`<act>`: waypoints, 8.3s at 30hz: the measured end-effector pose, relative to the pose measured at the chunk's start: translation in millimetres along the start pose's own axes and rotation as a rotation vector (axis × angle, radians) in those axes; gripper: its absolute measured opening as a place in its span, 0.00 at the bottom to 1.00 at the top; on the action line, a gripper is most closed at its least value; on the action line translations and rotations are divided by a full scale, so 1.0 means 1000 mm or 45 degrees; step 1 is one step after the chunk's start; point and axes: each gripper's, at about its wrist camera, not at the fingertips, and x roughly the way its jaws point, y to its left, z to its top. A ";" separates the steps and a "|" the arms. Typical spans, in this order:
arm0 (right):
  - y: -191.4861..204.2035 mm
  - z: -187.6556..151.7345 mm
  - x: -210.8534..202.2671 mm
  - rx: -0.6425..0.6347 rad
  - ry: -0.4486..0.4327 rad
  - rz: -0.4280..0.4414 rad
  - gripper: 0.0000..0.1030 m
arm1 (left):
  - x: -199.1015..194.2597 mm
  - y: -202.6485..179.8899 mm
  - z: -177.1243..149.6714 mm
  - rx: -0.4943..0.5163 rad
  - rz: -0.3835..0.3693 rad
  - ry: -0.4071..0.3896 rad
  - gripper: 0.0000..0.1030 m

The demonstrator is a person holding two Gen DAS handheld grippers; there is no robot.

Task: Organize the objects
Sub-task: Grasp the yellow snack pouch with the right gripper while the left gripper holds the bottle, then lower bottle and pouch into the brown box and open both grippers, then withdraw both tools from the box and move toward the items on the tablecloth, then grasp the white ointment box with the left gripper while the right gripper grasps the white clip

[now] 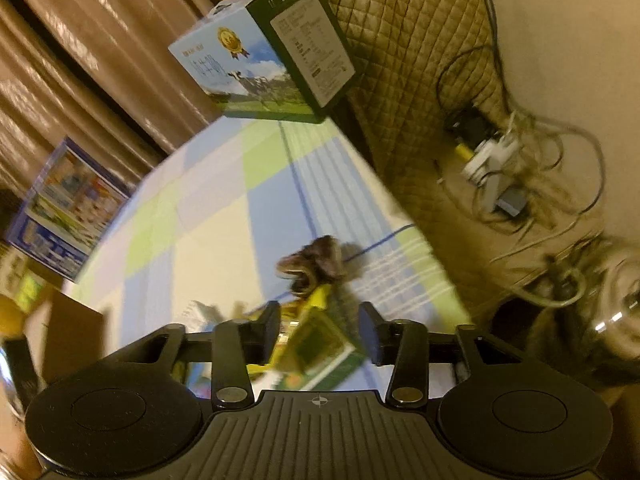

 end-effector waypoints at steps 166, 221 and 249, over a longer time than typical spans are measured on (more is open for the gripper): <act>0.404 -0.223 0.133 -1.012 0.299 0.340 0.40 | -0.126 0.284 -0.061 -0.197 0.039 -0.173 0.70; 0.140 -0.147 -0.047 -0.438 0.079 0.066 0.42 | -0.199 0.048 -0.103 0.145 -0.281 -0.221 0.77; 0.076 -0.051 0.015 -0.294 0.030 -0.049 0.42 | -0.086 -0.045 -0.029 0.371 -0.223 -0.111 0.70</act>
